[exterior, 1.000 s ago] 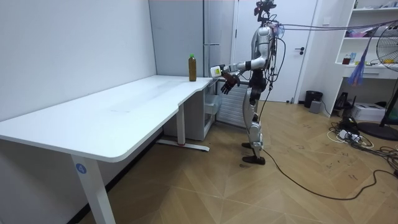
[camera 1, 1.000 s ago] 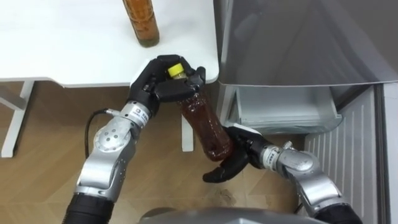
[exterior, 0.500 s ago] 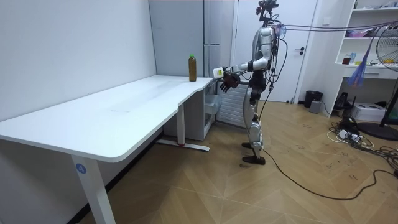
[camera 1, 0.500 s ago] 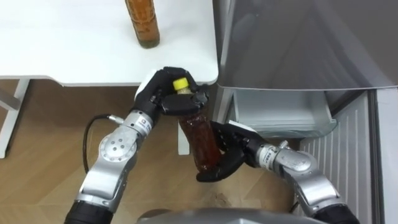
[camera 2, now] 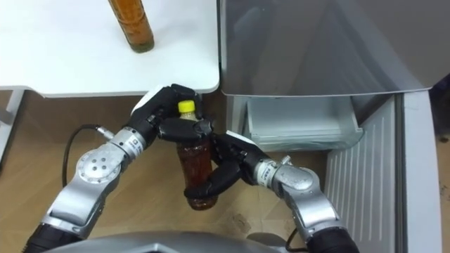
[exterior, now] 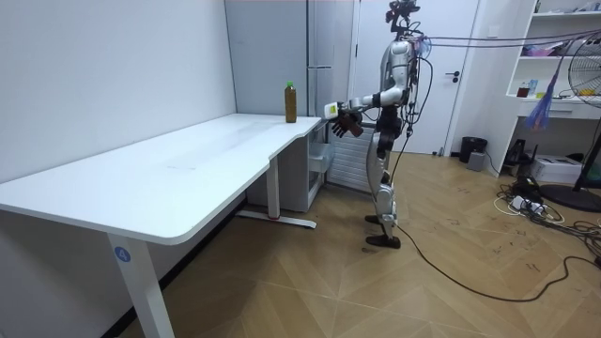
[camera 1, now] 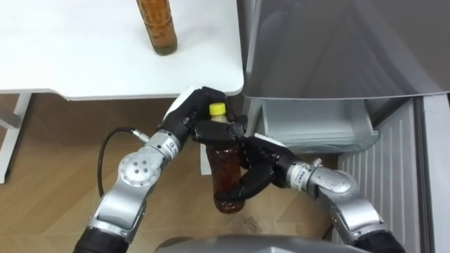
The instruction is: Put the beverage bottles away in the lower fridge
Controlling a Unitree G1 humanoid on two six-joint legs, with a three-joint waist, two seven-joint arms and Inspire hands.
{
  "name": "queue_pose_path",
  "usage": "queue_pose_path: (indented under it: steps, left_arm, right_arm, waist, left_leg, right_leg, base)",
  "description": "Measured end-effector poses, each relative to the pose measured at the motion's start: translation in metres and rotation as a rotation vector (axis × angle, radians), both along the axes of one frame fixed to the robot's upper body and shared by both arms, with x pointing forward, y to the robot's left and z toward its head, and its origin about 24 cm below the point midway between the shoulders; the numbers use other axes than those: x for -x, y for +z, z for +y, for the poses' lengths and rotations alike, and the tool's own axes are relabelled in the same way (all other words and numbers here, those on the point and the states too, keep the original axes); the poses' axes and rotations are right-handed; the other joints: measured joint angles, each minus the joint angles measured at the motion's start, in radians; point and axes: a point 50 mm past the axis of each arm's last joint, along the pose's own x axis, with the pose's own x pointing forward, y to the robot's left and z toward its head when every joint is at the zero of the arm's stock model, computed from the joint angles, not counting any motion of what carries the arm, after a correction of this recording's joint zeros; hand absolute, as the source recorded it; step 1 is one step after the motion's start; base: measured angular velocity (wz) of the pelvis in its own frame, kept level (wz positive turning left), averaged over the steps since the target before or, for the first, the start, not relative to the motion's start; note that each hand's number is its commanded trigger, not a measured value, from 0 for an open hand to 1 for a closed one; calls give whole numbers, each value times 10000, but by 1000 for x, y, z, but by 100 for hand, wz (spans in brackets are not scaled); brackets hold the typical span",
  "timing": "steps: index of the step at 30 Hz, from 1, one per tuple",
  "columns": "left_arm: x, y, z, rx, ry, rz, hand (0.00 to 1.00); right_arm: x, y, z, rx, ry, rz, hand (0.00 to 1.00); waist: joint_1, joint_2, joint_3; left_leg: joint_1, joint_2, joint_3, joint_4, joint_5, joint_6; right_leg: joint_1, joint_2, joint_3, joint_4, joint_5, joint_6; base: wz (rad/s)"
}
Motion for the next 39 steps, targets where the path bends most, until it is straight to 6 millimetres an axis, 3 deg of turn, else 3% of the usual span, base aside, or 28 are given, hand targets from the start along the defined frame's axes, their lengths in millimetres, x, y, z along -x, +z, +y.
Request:
queue_pose_path:
  steps: [24,25,26,27,39]
  left_arm:
    - [-3,11,-6,454,194,-490,100]
    - [-3,11,-6,586,262,-477,69]
    - [-3,11,-6,609,277,-474,53]
    - [-3,11,-6,633,280,-472,0]
    - [-4,12,-7,1646,603,-284,0]
  right_arm:
    - [0,1,2,-206,-267,-220,100]
    - [0,1,1,-222,-319,-312,100]
    - [0,1,1,-229,-344,-339,100]
    - [1,1,1,-231,-383,-346,100]
    - [2,1,0,-440,-596,-514,100]
  waist:
    - [33,70,-48]
    - [40,70,-48]
    - [40,70,-48]
    - [40,71,-48]
    - [46,57,-39]
  left_leg:
    - [52,6,27,2,0,0]
    - [52,6,25,-1,0,0]
    - [53,7,26,-2,0,0]
    - [58,8,27,-5,0,0]
    - [43,10,21,-8,0,0]
  right_leg:
    - [28,13,58,43,4,-7]
    - [41,15,75,31,4,-7]
    - [52,16,88,28,4,-7]
    - [65,20,106,26,4,-7]
    - [65,17,37,25,5,-8]
  base:
    - [0]
    - [0]
    - [0]
    - [0]
    - [0]
